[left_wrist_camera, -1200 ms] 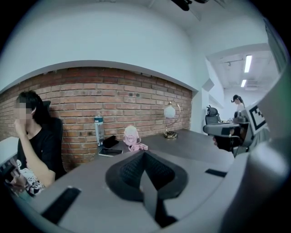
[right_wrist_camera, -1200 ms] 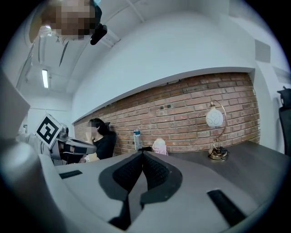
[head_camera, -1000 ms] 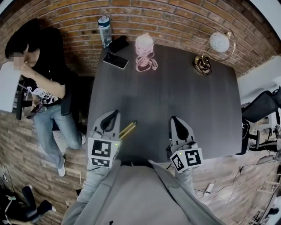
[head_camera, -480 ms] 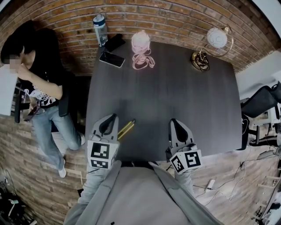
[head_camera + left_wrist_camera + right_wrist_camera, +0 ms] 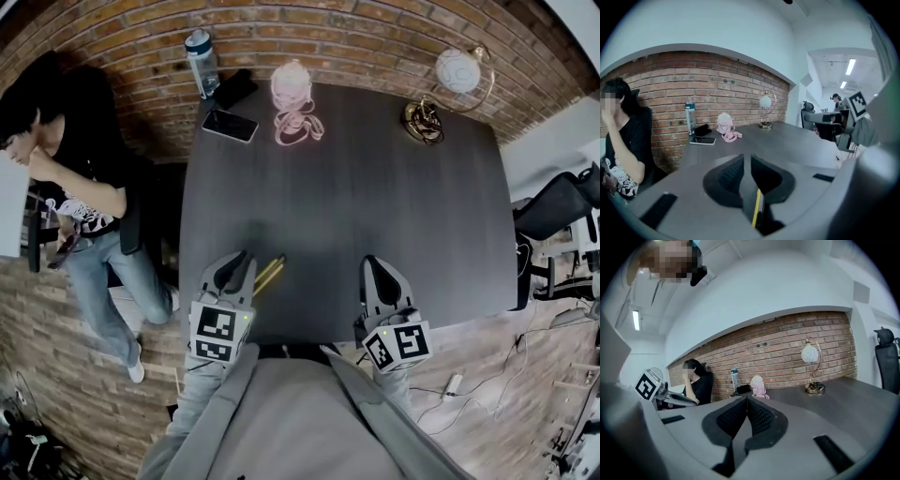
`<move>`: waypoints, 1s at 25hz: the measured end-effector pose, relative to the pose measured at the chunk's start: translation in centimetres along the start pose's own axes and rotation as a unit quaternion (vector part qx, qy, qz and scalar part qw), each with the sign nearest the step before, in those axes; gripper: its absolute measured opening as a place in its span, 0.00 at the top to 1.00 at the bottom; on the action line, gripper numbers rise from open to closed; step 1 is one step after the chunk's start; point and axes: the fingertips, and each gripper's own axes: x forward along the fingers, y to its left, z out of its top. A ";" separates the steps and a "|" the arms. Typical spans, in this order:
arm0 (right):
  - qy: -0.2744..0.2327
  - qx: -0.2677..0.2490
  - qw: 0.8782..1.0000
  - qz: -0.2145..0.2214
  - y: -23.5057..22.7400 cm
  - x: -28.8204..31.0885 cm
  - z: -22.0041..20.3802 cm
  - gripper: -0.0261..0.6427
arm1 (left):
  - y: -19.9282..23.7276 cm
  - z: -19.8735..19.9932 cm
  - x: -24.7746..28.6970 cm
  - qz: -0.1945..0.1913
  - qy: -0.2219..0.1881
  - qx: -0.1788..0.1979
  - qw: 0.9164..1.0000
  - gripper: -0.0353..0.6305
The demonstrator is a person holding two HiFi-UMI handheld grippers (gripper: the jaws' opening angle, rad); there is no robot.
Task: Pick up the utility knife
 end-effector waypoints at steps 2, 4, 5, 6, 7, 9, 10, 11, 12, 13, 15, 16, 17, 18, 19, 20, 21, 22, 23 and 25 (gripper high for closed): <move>0.002 0.002 1.000 -0.002 -0.1 -0.1 -0.1 0.93 | -0.4 -0.5 0.3 -0.012 0.009 -0.001 1.000 0.89; 0.003 0.004 1.000 -0.003 -0.2 -0.1 -0.2 0.94 | -0.9 -1.0 0.7 -0.025 0.021 -0.002 0.999 0.81; 0.004 0.005 1.000 -0.004 -0.2 -0.1 -0.3 0.93 | -1.1 -1.3 0.8 -0.030 0.027 0.002 0.999 0.81; 0.004 0.006 1.000 -0.004 -0.2 -0.1 -0.4 0.93 | -1.3 -1.6 0.9 -0.034 0.033 0.008 0.999 0.81; 0.005 0.007 1.000 -0.004 -0.1 -0.1 -0.5 0.93 | -1.5 -2.0 1.1 -0.038 0.039 0.014 0.998 0.80; 0.006 0.009 1.000 -0.003 -0.1 -0.2 -0.6 0.94 | -2.1 -2.8 1.4 -0.047 0.051 0.024 0.997 0.78; 0.006 0.009 1.000 -0.002 -0.1 -0.2 -0.7 0.93 | -2.4 -3.3 1.5 -0.052 0.059 0.029 0.997 0.77; 0.006 0.009 1.000 -0.002 0.0 -0.2 -0.8 0.93 | -2.6 -3.8 1.7 -0.057 0.066 0.032 0.996 0.76; 0.007 0.009 1.000 -0.002 -0.1 -0.2 -0.9 0.93 | -2.8 -4.3 1.8 -0.062 0.073 0.034 0.995 0.76; 0.008 0.010 1.000 -0.003 -0.1 -0.3 -1.0 0.93 | -3.1 -4.9 1.9 -0.066 0.081 0.036 0.994 0.75; 0.010 0.012 1.000 -0.006 -0.3 -0.6 -1.3 0.93 | -3.5 -6.2 2.1 -0.075 0.098 0.041 0.991 0.72; 0.012 0.013 1.000 -0.008 -0.4 -0.7 -1.4 0.93 | -3.7 -6.8 2.2 -0.079 0.108 0.046 0.990 0.71; 0.013 0.014 1.000 -0.009 -0.5 -0.9 -1.6 0.93 | -3.9 -7.5 2.4 -0.081 0.117 0.050 0.988 0.70; 0.015 0.016 1.000 -0.011 -0.7 -1.0 -1.8 0.93 | -4.1 -8.2 2.5 -0.083 0.128 0.053 0.987 0.69; 0.017 0.017 1.000 -0.012 -0.8 -1.2 -2.0 0.93 | -4.2 -9.0 2.6 -0.084 0.138 0.054 0.985 0.68; 0.019 0.018 1.000 -0.012 -0.9 -1.3 -2.2 0.93 | -4.3 -9.7 2.6 -0.086 0.149 0.055 0.984 0.68; 0.021 0.019 1.000 -0.013 -1.0 -1.4 -2.4 0.93 | -4.4 -10.4 2.7 -0.087 0.158 0.057 0.982 0.68; 0.023 0.020 0.999 -0.013 -1.1 -1.5 -2.5 0.93 | -4.5 -10.9 2.8 -0.089 0.167 0.059 0.980 0.68; 0.024 0.021 0.999 -0.013 -1.1 -1.6 -2.7 0.93 | -4.5 -11.4 2.9 -0.090 0.173 0.062 0.979 0.67; 0.027 0.023 0.999 -0.014 -1.2 -1.8 -3.0 0.93 | -4.5 -12.2 3.0 -0.092 0.181 0.064 0.977 0.67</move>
